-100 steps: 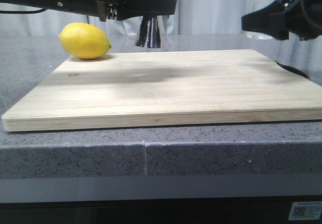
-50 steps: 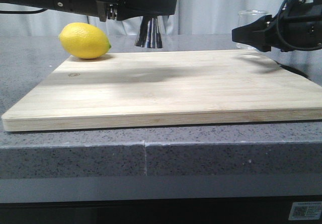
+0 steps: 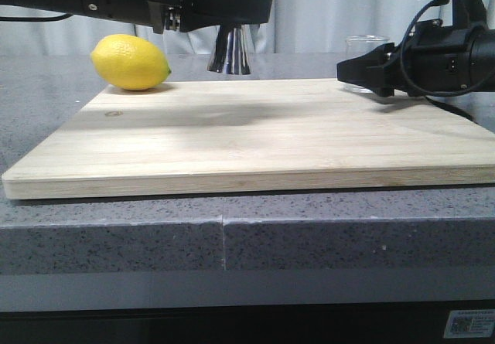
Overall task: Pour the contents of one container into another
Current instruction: 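Lower the empty beaker onto the board's far corner with the right gripper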
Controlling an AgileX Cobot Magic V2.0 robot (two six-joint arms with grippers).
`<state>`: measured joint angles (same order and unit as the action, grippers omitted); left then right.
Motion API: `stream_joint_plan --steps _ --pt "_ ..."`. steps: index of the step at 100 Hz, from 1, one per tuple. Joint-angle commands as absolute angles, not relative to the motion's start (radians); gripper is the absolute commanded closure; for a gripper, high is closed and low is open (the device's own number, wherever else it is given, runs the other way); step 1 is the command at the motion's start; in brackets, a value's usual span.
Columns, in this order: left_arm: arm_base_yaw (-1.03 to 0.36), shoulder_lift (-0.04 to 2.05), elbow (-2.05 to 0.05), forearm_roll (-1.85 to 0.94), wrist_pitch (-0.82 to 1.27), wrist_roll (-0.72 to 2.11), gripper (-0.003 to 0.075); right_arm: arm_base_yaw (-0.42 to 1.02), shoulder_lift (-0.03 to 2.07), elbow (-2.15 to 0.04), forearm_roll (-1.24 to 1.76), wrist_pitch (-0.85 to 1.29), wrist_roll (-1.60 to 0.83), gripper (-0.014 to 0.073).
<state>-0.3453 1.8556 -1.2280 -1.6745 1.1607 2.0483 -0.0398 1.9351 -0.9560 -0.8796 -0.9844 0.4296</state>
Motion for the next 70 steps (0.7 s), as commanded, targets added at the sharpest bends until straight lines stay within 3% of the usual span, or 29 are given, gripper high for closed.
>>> stream_joint_plan --steps 1,70 --pt "-0.357 1.808 -1.257 -1.75 1.229 2.046 0.0738 -0.038 1.901 -0.979 -0.855 -1.031 0.419 0.0378" --pt "-0.357 1.808 -1.257 -1.75 1.229 2.046 0.0738 -0.038 1.898 -0.979 -0.855 -1.03 0.419 0.0354"
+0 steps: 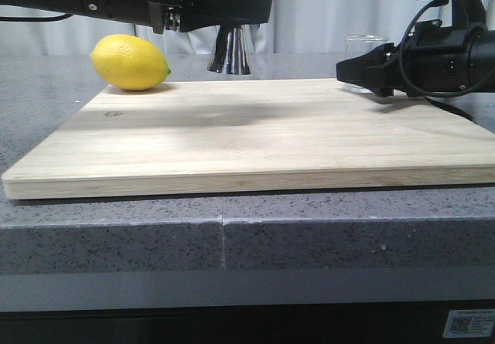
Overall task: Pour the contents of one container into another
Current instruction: 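Lower the empty beaker onto the board's far corner with the right gripper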
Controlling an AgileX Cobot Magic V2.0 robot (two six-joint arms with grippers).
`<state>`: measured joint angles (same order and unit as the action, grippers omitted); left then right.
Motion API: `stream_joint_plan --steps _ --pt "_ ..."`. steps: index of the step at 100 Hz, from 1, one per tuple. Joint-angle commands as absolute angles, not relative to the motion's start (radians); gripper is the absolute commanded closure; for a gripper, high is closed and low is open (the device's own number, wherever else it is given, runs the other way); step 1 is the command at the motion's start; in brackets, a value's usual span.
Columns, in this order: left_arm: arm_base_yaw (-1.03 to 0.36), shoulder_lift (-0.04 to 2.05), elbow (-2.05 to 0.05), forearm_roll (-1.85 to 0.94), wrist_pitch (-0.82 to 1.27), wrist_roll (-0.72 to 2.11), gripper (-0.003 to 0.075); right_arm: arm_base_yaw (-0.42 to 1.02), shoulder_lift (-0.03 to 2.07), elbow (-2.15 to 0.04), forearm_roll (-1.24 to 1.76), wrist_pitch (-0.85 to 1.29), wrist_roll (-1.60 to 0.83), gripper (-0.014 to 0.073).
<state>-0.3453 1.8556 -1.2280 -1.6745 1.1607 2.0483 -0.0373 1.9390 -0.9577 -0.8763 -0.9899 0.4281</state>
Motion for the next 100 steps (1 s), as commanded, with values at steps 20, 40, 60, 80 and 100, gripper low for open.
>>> stream_joint_plan --steps 20,40,60,80,100 --pt "-0.357 1.808 -1.257 -1.75 1.229 2.046 0.0738 -0.038 1.898 -0.979 -0.855 -1.024 0.419 0.029" --pt "-0.357 1.808 -1.257 -1.75 1.229 2.046 0.0738 -0.038 1.893 -0.979 -0.855 -1.011 0.419 0.0289" --pt "-0.357 1.808 -1.257 -1.75 1.229 2.046 0.0738 -0.038 1.863 -0.979 -0.855 -0.963 0.419 0.019" --pt "-0.357 1.808 -1.257 -1.75 1.229 2.046 0.0738 -0.038 1.838 -0.979 -0.855 -0.946 0.423 0.0091" --pt "-0.357 1.808 -1.257 -1.75 1.227 2.046 0.0738 -0.038 1.822 -0.979 -0.855 -0.928 0.447 0.0091"
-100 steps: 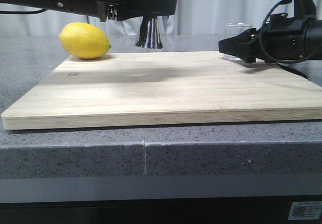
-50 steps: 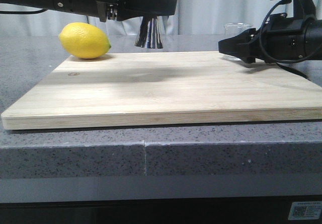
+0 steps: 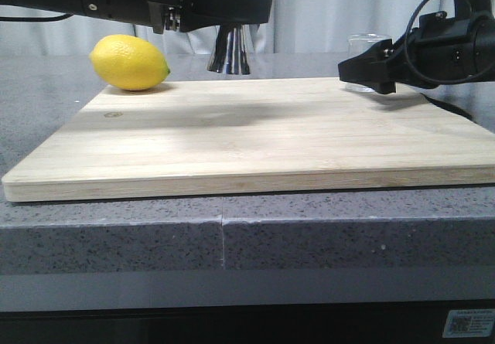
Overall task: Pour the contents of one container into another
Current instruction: 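Lower the empty beaker onto the board's far corner with the right gripper, then open the right gripper and lift it away from the beaker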
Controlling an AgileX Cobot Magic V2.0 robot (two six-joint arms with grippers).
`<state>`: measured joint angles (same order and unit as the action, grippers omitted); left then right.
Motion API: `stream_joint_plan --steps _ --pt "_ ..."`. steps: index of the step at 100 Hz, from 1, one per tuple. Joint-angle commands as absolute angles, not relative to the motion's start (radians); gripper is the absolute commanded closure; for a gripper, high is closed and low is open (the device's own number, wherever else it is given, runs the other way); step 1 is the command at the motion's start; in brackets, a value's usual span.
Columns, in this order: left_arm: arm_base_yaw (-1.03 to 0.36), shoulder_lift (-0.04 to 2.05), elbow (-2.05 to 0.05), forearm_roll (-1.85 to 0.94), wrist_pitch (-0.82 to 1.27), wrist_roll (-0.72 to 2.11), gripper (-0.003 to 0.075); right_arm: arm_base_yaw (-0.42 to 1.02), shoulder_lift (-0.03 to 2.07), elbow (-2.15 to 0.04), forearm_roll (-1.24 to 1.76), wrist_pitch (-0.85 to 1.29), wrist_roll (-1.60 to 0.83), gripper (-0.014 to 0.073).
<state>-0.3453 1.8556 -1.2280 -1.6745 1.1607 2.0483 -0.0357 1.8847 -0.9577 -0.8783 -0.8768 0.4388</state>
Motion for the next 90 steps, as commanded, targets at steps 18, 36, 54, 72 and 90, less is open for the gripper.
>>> stream_joint_plan --steps 18,36,54,72,90 --pt "-0.357 1.808 -1.257 -1.75 1.227 2.046 0.0738 -0.038 1.79 -0.979 -0.867 -0.892 0.469 0.0091" --pt "-0.357 1.808 -1.257 -1.75 1.225 2.048 0.0738 -0.038 1.761 -0.979 -0.912 -0.855 0.532 0.0091" --pt "-0.357 1.808 -1.257 -1.75 1.225 2.048 0.0738 -0.038 1.75 -0.979 -0.941 -0.855 0.577 0.0091" --pt "-0.357 1.808 -1.257 -1.75 1.225 2.048 0.0738 -0.038 1.75 -0.979 -0.984 -0.857 0.637 0.0091" --pt "-0.357 1.808 -1.257 -1.75 1.225 2.048 0.0738 -0.038 1.741 -0.979 -0.986 -0.858 0.637 0.0091"
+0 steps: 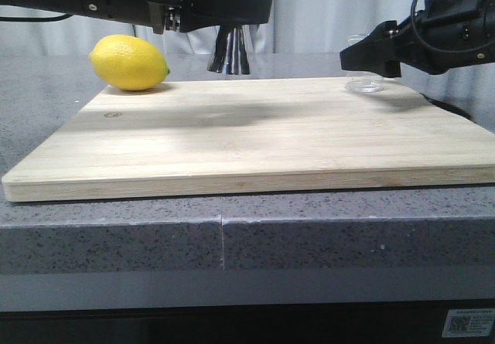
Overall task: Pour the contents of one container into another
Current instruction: 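Open the right gripper and lift it away from the beaker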
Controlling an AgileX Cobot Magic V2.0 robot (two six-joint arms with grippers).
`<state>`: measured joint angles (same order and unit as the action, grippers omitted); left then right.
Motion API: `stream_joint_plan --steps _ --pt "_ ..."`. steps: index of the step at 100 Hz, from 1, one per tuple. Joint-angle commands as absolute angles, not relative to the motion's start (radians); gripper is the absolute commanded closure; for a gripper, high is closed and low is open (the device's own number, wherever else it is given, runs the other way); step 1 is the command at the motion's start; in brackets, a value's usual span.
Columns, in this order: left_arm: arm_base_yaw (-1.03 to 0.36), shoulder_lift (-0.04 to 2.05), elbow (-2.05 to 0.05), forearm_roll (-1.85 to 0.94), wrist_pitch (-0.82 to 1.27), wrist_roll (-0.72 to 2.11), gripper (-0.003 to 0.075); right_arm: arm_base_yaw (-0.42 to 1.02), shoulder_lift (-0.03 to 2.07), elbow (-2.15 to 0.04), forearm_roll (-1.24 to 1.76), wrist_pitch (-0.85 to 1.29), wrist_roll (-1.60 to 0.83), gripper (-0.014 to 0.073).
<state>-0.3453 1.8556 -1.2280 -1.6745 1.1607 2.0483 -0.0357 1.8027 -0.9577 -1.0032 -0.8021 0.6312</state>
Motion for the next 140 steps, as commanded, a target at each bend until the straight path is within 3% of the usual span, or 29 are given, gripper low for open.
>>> stream_joint_plan --steps 1,58,140 --pt "-0.357 1.808 -1.257 -1.75 1.225 2.048 0.0738 -0.038 1.739 -0.979 -0.986 -0.858 0.637 0.0091" --pt "-0.357 1.808 -1.257 -1.75 1.223 2.048 0.0739 -0.038 1.633 -0.979 -1.016 -0.835 0.681 0.0089" --pt "-0.346 1.808 -1.257 -1.781 1.208 2.126 0.0738 -0.038 1.23 -0.979 -1.022 -0.787 0.729 0.009"
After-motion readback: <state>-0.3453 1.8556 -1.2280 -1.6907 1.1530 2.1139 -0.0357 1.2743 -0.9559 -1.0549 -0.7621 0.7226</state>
